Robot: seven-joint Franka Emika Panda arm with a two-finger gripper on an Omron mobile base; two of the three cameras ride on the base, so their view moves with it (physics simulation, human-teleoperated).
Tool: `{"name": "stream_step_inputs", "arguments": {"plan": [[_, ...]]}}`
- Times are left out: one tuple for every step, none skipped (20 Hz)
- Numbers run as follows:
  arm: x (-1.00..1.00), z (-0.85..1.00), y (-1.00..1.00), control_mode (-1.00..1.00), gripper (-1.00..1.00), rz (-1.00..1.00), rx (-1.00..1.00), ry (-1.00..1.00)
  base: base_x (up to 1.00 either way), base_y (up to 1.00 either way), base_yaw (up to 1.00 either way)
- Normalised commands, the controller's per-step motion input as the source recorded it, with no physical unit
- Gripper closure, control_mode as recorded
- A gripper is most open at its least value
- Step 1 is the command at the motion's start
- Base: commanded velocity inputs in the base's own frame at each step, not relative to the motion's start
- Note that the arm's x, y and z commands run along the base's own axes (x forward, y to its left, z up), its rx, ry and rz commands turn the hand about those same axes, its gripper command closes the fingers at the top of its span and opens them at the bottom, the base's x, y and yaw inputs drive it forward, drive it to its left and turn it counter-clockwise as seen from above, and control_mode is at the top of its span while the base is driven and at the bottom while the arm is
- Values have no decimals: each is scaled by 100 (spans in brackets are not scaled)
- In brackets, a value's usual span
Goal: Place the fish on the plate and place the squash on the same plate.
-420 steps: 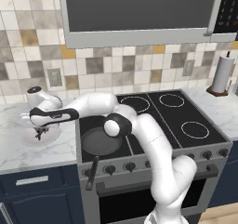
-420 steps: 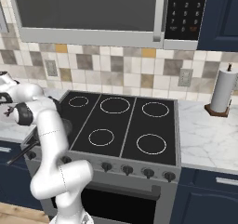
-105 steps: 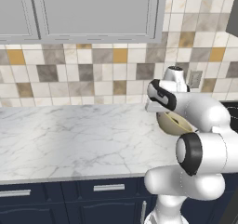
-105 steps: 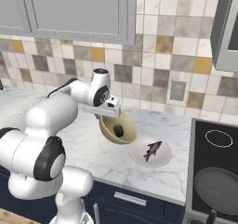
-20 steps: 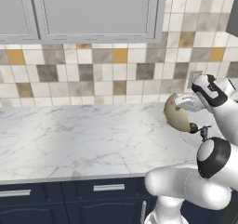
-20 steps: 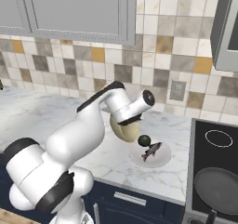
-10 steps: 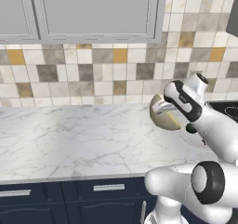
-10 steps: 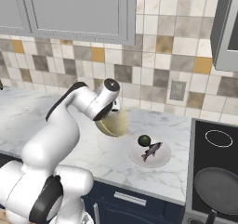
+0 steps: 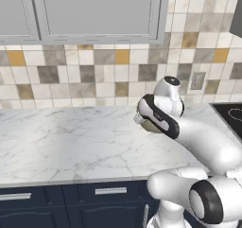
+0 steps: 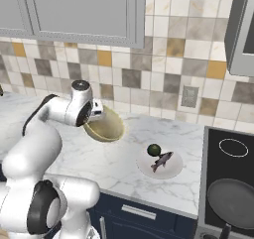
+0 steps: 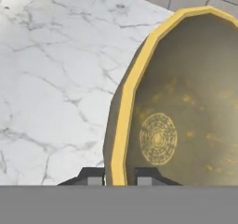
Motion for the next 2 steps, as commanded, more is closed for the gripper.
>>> {"name": "stream_step_inputs", "arguments": {"plan": [[0, -16, 59, -100, 100, 1, -21, 15, 0, 0, 0], [0, -16, 59, -100, 100, 2, -20, 18, 0, 0, 0]]}}
